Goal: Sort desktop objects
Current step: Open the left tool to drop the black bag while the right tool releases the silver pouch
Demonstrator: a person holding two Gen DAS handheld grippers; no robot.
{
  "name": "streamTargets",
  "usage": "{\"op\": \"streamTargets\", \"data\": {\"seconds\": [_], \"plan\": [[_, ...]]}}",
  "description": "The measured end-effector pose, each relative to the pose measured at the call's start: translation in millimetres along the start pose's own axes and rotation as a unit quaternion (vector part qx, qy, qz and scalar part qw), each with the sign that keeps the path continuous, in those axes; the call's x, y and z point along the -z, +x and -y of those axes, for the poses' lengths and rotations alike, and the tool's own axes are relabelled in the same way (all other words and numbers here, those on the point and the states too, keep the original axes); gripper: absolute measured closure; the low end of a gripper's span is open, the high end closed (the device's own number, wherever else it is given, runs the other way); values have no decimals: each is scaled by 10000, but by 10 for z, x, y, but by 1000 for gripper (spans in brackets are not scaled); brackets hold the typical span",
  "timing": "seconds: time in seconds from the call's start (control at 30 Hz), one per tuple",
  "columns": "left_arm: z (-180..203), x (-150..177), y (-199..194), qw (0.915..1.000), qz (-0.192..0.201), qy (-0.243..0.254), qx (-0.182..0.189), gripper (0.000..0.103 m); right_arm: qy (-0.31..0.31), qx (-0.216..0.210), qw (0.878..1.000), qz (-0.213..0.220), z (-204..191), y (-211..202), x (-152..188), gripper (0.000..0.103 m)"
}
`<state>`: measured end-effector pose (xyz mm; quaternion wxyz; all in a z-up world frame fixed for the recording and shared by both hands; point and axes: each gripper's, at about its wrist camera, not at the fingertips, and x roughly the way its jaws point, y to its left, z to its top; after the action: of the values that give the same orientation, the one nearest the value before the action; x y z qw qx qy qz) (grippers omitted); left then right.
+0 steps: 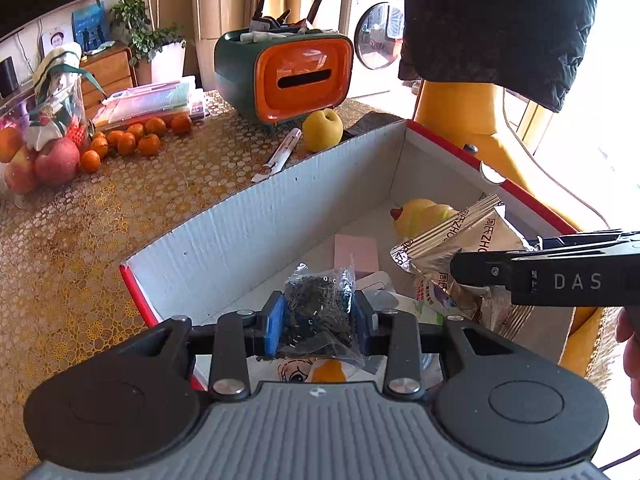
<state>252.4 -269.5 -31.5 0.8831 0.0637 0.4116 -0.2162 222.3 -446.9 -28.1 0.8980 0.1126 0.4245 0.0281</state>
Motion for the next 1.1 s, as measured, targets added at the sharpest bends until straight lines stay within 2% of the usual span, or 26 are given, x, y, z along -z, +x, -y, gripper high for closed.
{"op": "streamTargets", "data": {"seconds": [0.37,0.47,0.53,0.6,0.83,1.1], "plan": [[17,34,113,9996,-177,219,33,67,-122,92,9998,-160,-58,102,57,45],[26,34,76,9996,-146,226,89,59,-93,85,9998,-170,-63,96,60,43],[40,41,28,9996,-87,244,137,49,-58,73,9999,-96,-67,59,56,39],[50,48,-30,9995,-18,283,143,44,-72,88,9999,-48,-75,18,44,38],[48,70,-251,9993,91,225,281,44,-83,95,9999,54,-112,-175,21,38],[32,120,-595,9987,291,139,400,44,-387,52,9991,163,-299,-485,97,38]]}}
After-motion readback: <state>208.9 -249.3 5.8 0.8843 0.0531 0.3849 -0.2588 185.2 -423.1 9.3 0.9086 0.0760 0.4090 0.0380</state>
